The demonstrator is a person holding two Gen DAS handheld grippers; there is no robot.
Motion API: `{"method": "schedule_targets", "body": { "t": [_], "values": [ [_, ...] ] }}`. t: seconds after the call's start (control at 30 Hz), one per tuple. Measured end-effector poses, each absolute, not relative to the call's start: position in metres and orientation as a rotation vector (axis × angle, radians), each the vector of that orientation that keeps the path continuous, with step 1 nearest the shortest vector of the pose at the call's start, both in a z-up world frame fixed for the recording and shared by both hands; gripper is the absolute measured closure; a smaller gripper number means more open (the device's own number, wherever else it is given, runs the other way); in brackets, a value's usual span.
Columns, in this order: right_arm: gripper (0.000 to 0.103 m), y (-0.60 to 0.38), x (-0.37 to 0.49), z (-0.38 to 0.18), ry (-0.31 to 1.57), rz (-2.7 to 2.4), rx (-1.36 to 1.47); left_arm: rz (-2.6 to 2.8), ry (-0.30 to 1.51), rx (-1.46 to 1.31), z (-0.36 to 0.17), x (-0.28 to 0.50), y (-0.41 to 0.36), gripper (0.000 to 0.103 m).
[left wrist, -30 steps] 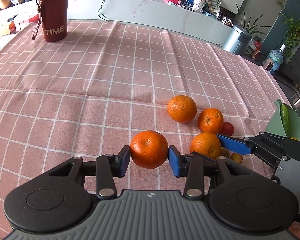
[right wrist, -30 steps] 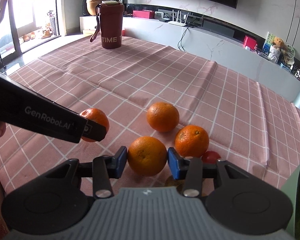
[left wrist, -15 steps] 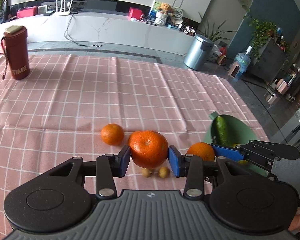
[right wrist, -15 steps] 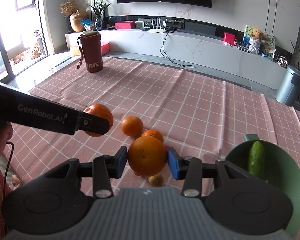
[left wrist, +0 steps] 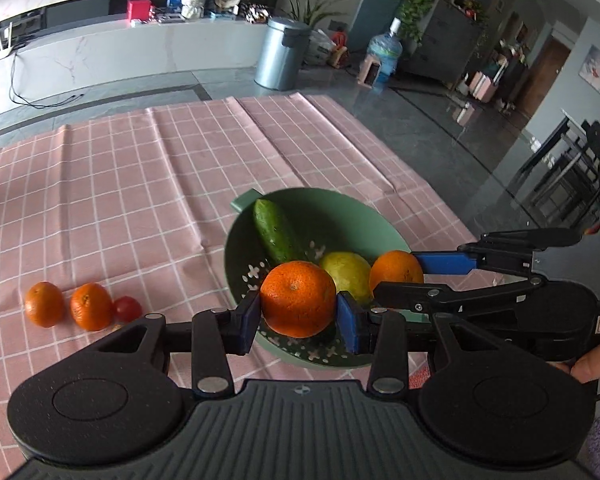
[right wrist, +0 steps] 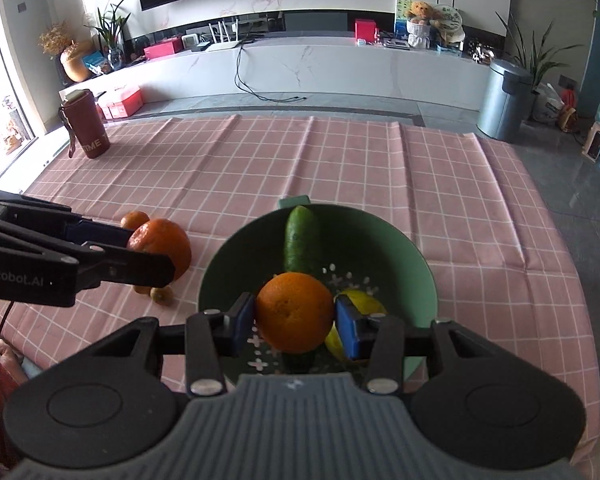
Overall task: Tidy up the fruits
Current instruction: 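Lower both held oranges into the green colander and open both tools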
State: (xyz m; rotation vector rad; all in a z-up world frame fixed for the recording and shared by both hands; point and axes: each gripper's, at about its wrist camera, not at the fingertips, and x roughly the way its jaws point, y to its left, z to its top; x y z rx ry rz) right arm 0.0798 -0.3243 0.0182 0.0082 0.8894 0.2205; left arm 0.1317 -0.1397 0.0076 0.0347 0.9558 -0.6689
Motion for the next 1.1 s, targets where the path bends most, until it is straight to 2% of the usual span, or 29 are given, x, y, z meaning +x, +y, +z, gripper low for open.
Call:
{"method": "schedule_targets", "body": {
  "t": [0.27, 0.63, 1.0, 1.1],
  "values": [
    [0.062, -0.341, 0.095, -0.017, 1.057, 0.283, -0.002, -0.736, 1.039, 0.283, -0.023, 0.133, -0.179, 0.057],
    [0.062, -0.331, 0.123, -0.045, 1.221, 0.359, -0.044, -0.818, 1.145, 0.444, -0.044, 0.148, -0.195, 0.056],
    [0.061, -0.331, 0.132, -0.056, 1.269, 0.368, -0.058, -0.866, 1.187, 0.487, -0.056, 0.154, -0.202, 0.056],
    [0.062, -0.331, 0.132, -0.055, 1.272, 0.364, -0.067, -0.860, 1.187, 0.488, -0.058, 0.155, -0.204, 0.051]
  ]
}}
